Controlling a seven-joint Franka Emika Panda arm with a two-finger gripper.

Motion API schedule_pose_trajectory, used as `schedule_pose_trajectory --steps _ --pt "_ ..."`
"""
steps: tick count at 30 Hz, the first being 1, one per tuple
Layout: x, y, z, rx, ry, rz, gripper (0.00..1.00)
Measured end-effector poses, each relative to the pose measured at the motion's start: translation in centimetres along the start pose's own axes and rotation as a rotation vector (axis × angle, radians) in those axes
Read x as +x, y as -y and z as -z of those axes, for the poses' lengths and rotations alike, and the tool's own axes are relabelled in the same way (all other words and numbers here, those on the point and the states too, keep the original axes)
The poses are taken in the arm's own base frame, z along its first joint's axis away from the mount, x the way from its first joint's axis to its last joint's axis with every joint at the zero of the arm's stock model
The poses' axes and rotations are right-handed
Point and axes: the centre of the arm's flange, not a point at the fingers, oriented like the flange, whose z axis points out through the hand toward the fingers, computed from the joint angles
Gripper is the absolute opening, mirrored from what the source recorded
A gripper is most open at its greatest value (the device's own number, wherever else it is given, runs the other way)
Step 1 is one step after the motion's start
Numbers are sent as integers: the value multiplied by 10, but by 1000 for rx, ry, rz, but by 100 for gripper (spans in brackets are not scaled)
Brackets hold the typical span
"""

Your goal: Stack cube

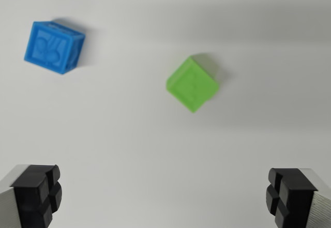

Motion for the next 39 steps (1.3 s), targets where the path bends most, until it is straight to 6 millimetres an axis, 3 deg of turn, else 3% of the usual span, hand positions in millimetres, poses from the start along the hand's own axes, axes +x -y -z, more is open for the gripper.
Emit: schedule_pose_trajectory --steps 20,39 --pt "0 0 -3 -2 1 -10 100" --pt "1 -6 -38 -1 0 -116 100"
